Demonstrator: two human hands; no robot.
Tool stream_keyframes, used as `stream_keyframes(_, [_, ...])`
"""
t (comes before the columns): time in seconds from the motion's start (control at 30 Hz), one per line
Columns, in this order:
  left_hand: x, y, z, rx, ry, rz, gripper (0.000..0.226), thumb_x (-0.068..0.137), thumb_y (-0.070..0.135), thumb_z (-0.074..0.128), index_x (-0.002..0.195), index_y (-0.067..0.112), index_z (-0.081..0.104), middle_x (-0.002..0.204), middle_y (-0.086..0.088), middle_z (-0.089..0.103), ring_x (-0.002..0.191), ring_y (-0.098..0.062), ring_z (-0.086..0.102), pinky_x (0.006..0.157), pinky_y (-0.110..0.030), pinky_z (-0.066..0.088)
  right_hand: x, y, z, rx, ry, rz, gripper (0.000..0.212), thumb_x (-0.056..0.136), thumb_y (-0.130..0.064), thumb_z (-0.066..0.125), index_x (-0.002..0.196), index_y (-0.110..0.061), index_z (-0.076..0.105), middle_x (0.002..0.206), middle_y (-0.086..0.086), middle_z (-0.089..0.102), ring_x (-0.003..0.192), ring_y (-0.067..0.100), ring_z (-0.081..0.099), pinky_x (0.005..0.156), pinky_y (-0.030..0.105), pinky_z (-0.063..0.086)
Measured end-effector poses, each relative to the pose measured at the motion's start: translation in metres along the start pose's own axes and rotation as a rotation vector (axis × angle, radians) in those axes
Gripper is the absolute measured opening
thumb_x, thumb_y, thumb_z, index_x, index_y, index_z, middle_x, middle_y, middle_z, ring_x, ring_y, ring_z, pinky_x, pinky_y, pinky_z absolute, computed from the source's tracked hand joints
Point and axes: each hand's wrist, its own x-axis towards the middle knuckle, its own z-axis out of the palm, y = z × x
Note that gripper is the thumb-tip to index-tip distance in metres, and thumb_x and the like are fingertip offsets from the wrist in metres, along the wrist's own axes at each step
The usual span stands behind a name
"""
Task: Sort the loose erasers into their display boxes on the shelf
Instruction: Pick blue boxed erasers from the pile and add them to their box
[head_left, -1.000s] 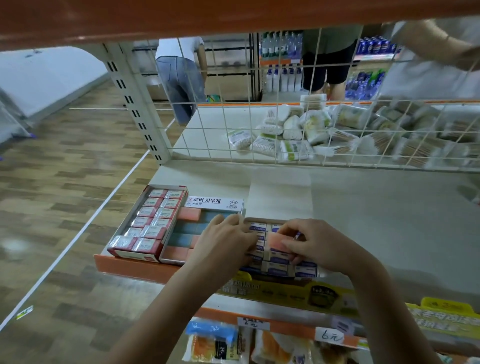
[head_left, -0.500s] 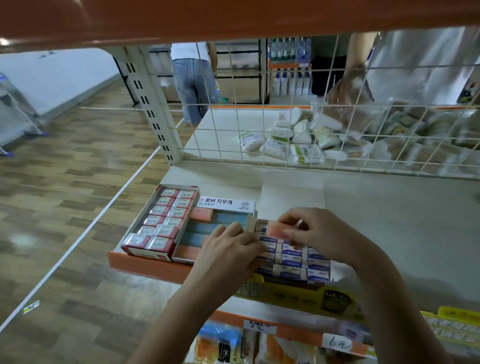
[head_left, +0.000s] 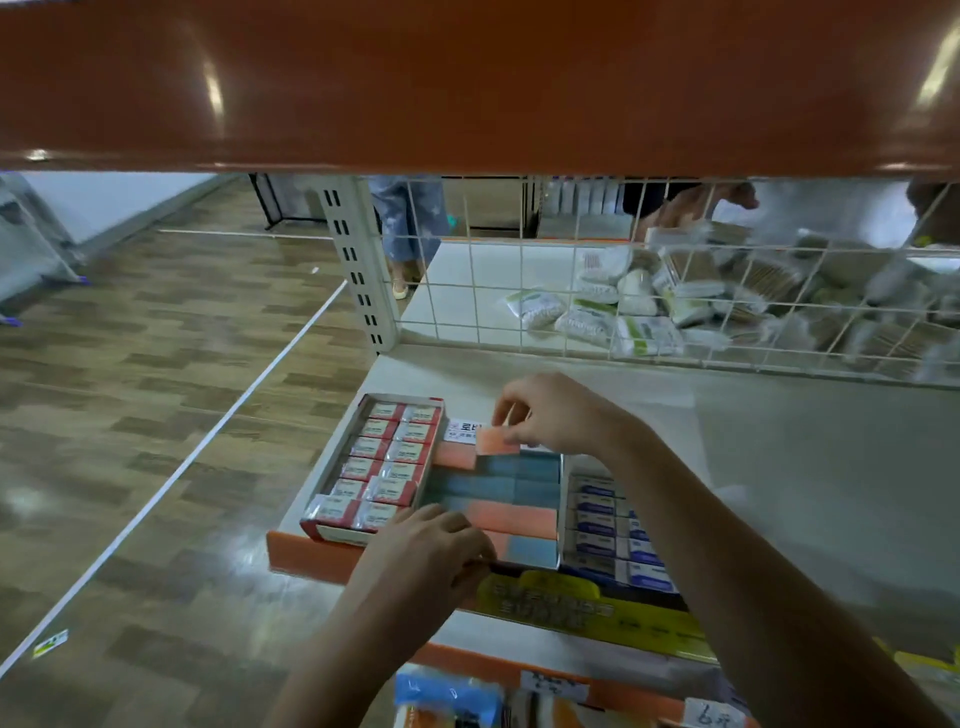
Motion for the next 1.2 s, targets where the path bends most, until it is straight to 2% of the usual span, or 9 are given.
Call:
stream_keyframes(0.07, [0.001,-0.003,-0.003,0.006,-0.001,0.043,0.023,0.08,0.043,0.047,0.086,0.036,0.068,0.082,0.018,0.065,0.075,-0.003,0.06,0.063,-0.02,0.05,0.005,-0.001,0.009,-0.086,-0.044,0.044,0.021,0.084,-0.017,0.066,0.105,-0.014,0.067,0.104,0.002,0.066,0.084,0.012,0.06,0.075,0.023,0.049])
stream_keyframes(0.2, [0.001,-0.006,-0.006,-0.039,-0.032,0.102,0.028,0.097,0.038,0.042,0.12,0.033,0.057,0.118,0.014,0.057,0.108,-0.005,0.048,0.09,-0.019,0.035,0.01,0.001,0.02,-0.165,-0.038,0.133,0.022,0.085,-0.017,0.065,0.108,-0.015,0.065,0.11,0.002,0.061,0.086,0.012,0.053,0.072,0.022,0.041])
stream_keyframes(0.3, [0.002,-0.009,-0.008,-0.056,-0.056,0.113,0.03,0.098,0.038,0.039,0.124,0.034,0.053,0.123,0.014,0.053,0.111,-0.004,0.043,0.088,-0.016,0.029,0.012,0.0,0.025,-0.12,0.002,0.16,0.019,0.085,-0.015,0.065,0.104,-0.016,0.063,0.109,0.003,0.06,0.089,0.015,0.055,0.073,0.025,0.044])
stream_keyframes(0.43, [0.004,-0.013,-0.011,-0.047,-0.104,0.137,0.031,0.098,0.038,0.039,0.126,0.034,0.052,0.124,0.013,0.053,0.111,-0.005,0.043,0.09,-0.018,0.03,0.015,-0.002,0.031,-0.096,0.041,0.181,0.015,0.083,-0.012,0.067,0.097,-0.016,0.065,0.101,0.002,0.062,0.083,0.014,0.056,0.07,0.024,0.046])
stream_keyframes(0.6, [0.009,-0.013,-0.013,-0.026,-0.203,0.129,0.031,0.097,0.038,0.041,0.126,0.034,0.051,0.126,0.012,0.051,0.112,-0.005,0.043,0.092,-0.018,0.031,0.012,-0.002,0.035,-0.131,0.102,0.162,0.015,0.085,-0.013,0.062,0.099,-0.018,0.067,0.102,0.0,0.064,0.087,0.014,0.059,0.075,0.024,0.048])
stream_keyframes(0.77, [0.024,-0.011,-0.025,0.059,-0.262,0.175,0.031,0.098,0.035,0.04,0.126,0.029,0.051,0.125,0.008,0.055,0.113,-0.01,0.046,0.096,-0.023,0.035,0.011,-0.006,0.045,-0.397,0.132,0.102,0.017,0.091,-0.02,0.053,0.102,-0.017,0.065,0.104,0.002,0.061,0.091,0.019,0.059,0.076,0.031,0.048])
stream_keyframes(0.9, [0.053,-0.016,-0.043,0.207,-0.165,0.236,0.031,0.099,0.035,0.035,0.12,0.023,0.055,0.114,0.003,0.06,0.103,-0.013,0.053,0.09,-0.025,0.041,0.006,-0.001,0.04,-0.342,0.202,0.098,0.023,0.092,-0.026,0.052,0.112,-0.019,0.062,0.114,0.0,0.059,0.1,0.019,0.055,0.077,0.03,0.043])
stream_keyframes(1.0, [0.089,-0.013,-0.05,0.264,-0.065,0.287,0.031,0.098,0.034,0.035,0.117,0.023,0.057,0.115,0.001,0.06,0.106,-0.018,0.054,0.091,-0.029,0.04,-0.013,0.008,0.023,-0.338,0.342,0.163,0.029,0.092,-0.026,0.052,0.119,-0.017,0.056,0.117,0.002,0.056,0.109,0.019,0.05,0.083,0.029,0.041])
stream_keyframes(1.2, [0.168,0.051,-0.029,0.172,0.092,0.459,0.029,0.098,0.033,0.037,0.117,0.028,0.058,0.116,0.004,0.061,0.11,-0.018,0.053,0.091,-0.031,0.038,-0.083,0.059,-0.022,-0.428,0.416,0.504,0.041,0.095,-0.027,0.047,0.134,-0.016,0.043,0.133,0.007,0.046,0.123,0.024,0.04,0.1,0.036,0.038])
